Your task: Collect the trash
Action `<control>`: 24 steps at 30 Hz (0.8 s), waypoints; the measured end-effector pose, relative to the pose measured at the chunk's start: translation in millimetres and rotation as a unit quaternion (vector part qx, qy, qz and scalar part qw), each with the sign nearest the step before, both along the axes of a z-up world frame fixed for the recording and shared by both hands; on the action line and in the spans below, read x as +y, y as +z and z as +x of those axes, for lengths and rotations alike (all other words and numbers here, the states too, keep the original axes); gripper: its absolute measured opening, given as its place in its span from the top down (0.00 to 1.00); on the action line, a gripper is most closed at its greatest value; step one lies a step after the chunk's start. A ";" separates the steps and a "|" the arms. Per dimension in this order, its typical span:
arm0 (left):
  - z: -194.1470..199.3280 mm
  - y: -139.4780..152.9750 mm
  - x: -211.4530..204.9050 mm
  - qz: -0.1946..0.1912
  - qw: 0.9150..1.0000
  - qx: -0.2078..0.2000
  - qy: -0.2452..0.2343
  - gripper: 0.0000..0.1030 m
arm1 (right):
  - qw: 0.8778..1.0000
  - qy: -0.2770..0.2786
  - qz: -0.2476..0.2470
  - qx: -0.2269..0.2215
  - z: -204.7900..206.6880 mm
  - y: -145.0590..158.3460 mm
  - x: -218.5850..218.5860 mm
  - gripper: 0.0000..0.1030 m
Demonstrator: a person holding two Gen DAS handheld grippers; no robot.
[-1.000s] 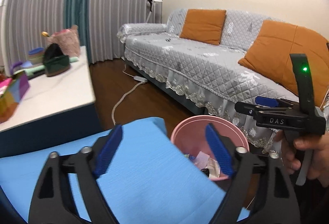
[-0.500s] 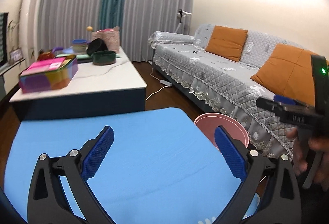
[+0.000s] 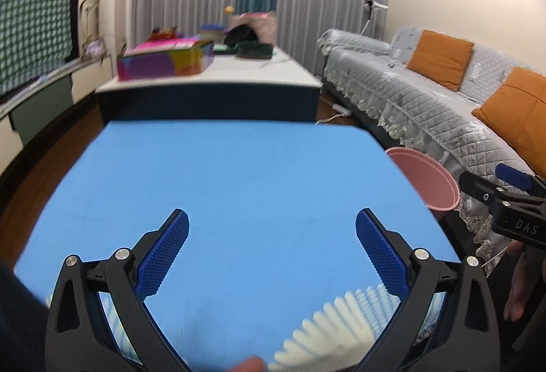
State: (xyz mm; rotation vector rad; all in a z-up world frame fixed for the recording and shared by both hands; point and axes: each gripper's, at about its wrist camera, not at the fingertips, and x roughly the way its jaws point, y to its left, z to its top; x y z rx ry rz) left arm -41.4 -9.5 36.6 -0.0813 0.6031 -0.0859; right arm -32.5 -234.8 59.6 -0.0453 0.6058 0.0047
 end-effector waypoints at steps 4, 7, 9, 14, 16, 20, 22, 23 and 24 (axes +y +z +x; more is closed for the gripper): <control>6.5 -2.4 8.0 0.000 1.000 0.000 0.020 0.08 | 1.000 0.016 -0.001 0.021 4.9 -12.2 11.4 0.05; 7.1 -4.7 10.0 0.002 1.000 -0.001 0.025 0.08 | 0.999 0.023 -0.003 0.024 8.1 -15.4 17.3 0.05; 7.3 -5.9 10.0 0.002 1.000 0.001 0.027 0.08 | 0.999 0.022 -0.001 0.026 9.7 -16.2 17.9 0.05; 7.8 -4.5 8.2 0.004 1.000 -0.001 0.027 0.08 | 0.999 0.014 0.001 0.037 14.4 -21.8 17.7 0.05; 7.8 -4.9 8.2 0.003 1.000 0.002 0.028 0.08 | 0.999 0.010 0.002 0.039 15.0 -22.8 16.3 0.05; 7.4 -6.9 7.4 0.001 1.000 0.007 0.026 0.08 | 0.999 0.003 0.005 0.040 15.4 -23.3 12.2 0.05; 7.2 -7.1 6.7 0.002 1.000 0.007 0.024 0.08 | 0.999 -0.002 0.006 0.041 15.8 -23.5 10.9 0.05; 7.9 -7.0 6.2 0.003 1.000 0.007 0.023 0.08 | 0.999 -0.002 0.006 0.042 16.3 -23.6 10.6 0.05; 8.1 -7.4 6.0 0.003 1.000 0.006 0.023 0.08 | 0.999 -0.003 0.008 0.042 16.3 -23.6 10.1 0.05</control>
